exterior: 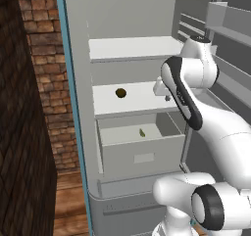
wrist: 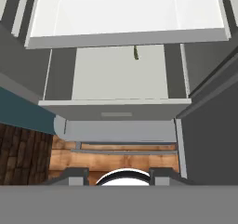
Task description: Fully open the fridge drawer.
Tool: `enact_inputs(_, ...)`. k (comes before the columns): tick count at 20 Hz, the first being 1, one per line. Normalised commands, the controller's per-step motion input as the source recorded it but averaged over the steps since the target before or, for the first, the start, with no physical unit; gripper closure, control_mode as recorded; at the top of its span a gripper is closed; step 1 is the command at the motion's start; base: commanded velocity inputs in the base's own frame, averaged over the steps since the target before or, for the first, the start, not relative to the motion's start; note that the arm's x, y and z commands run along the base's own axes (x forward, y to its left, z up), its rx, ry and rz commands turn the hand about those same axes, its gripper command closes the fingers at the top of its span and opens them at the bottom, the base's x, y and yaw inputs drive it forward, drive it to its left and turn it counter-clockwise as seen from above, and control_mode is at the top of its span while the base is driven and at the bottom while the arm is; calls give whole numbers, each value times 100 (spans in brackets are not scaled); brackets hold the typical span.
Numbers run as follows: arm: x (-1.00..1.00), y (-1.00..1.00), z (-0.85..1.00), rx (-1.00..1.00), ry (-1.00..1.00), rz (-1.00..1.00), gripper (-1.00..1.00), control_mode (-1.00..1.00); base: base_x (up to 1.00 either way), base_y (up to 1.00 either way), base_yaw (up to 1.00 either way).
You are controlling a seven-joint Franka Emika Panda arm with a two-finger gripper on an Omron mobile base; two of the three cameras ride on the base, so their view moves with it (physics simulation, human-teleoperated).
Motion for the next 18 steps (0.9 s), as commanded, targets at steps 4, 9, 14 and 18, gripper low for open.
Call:
enact_inputs(4,0,30,-16,0,0,0,-100,-100,0,0,0)
enact_inputs(9,0,74,-47,0,2,0,-100,-100,0,0,0)
enact_inputs(14,-2,16,-50,-5,9,1,-100,-100,0,0,0)
enact_inputs(18,19,15,-53,-17,2,3,-100,-100,0,0,0)
